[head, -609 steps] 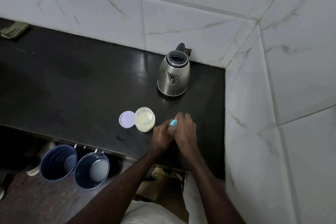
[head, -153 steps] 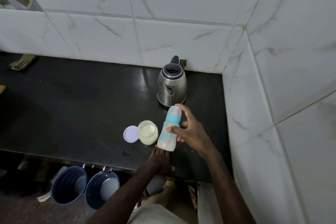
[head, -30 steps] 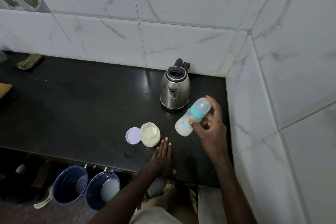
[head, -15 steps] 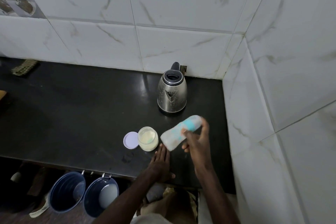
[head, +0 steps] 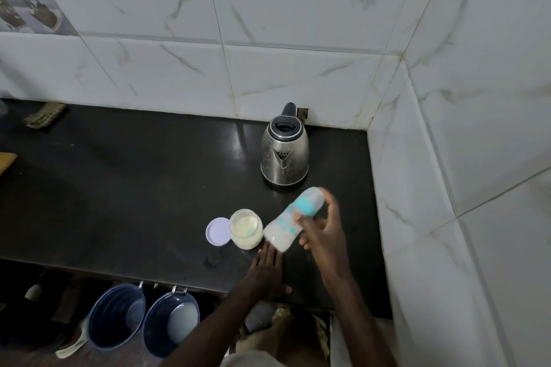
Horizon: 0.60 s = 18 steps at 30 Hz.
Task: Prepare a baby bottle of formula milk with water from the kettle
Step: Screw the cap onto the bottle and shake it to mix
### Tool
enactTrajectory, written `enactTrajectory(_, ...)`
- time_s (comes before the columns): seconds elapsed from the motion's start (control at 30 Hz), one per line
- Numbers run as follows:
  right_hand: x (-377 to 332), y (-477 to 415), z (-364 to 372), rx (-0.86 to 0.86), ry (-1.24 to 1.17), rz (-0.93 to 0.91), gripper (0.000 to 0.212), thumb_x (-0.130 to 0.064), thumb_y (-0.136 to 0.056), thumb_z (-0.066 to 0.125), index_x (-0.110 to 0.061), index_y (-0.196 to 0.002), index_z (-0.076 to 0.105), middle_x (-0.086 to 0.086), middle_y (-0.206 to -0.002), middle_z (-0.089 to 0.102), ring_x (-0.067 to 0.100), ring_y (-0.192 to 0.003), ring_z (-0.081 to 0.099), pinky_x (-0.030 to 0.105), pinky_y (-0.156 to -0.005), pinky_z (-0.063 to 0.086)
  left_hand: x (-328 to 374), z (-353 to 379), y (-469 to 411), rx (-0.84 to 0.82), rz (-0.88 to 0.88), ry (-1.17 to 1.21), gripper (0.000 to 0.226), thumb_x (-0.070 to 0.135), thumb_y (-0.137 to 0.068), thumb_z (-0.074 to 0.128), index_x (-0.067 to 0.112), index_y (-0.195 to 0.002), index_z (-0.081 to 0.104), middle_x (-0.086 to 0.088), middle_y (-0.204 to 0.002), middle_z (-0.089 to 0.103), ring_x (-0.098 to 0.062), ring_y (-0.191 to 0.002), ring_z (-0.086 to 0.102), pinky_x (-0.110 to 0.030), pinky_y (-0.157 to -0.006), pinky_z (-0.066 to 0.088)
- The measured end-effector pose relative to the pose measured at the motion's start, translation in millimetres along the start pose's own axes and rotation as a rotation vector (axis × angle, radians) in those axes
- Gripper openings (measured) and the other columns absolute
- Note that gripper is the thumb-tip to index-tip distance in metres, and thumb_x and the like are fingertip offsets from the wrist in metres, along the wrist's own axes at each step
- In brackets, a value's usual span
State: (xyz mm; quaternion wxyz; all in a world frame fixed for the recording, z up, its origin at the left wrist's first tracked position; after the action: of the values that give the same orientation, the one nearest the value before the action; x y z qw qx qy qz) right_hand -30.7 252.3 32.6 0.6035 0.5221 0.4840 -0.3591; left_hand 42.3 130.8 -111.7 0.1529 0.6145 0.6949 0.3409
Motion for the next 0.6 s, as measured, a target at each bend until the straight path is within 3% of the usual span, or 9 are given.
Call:
enactTrajectory(0.1,0.2,-5.3,-6.8,0.237,-0.098,0.003,0.067,-0.034,-0.093,0.077,-0.043,-0.148,0.040,0.007,-0.113,0.075,0.012,-0.071,0.067,0.021,-0.054,0.052,-1.7,5.3,-1.3,0.065,0.008,0.002,0.116,0.056,-0.095,0.060,0.000,-0.159,-0.019,-0.023,-0.164,-0.031,-0.036,-0.155,-0.025,-0.047,-0.127,-0.003)
enactTrajectory(0.27,6.0,-2.4,0.5,-0.059,0.114,0.035,0.063,-0.031,-0.090,0.078,-0.046,-0.142,0.046,0.004,-0.096,0.076,0.009,-0.056,0.063,0.023,-0.053,0.052,-0.1,-1.2,-0.7,-0.028,-0.006,-0.003,0.108,0.054,-0.098,0.059,0.001,-0.161,-0.011,-0.025,-0.169,-0.014,-0.038,-0.157,-0.015,-0.048,-0.127,-0.005)
enactTrajectory(0.47,1.0,-9.6,-14.5,0.324,-0.074,0.012,0.065,-0.037,-0.093,0.076,-0.041,-0.149,0.041,0.002,-0.106,0.076,0.010,-0.061,0.067,0.021,-0.053,0.053,-2.0,7.5,-2.2,0.069,0.009,0.006,0.117,0.055,-0.095,0.061,0.001,-0.159,-0.020,-0.022,-0.163,-0.033,-0.035,-0.154,-0.027,-0.047,-0.127,-0.003)
enactTrajectory(0.6,9.4,-6.9,-7.0,0.094,0.079,-0.033,0.067,-0.036,-0.090,0.079,-0.046,-0.146,0.043,0.002,-0.110,0.075,0.012,-0.068,0.072,0.023,-0.056,0.055,0.3,2.4,-2.2,0.038,0.002,0.004,0.113,0.054,-0.096,0.061,0.000,-0.160,-0.016,-0.024,-0.166,-0.025,-0.037,-0.155,-0.023,-0.047,-0.127,-0.004)
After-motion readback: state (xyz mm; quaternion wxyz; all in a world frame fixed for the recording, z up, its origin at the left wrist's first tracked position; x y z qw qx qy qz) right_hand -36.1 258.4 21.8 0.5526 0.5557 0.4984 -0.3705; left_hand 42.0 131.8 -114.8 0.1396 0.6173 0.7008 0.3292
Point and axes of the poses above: each hand's wrist, its own y-axis away from the middle knuckle, its own z-axis out of the palm, x = y × z, the point moved 3 cm from there along -y, towards the middle knuckle
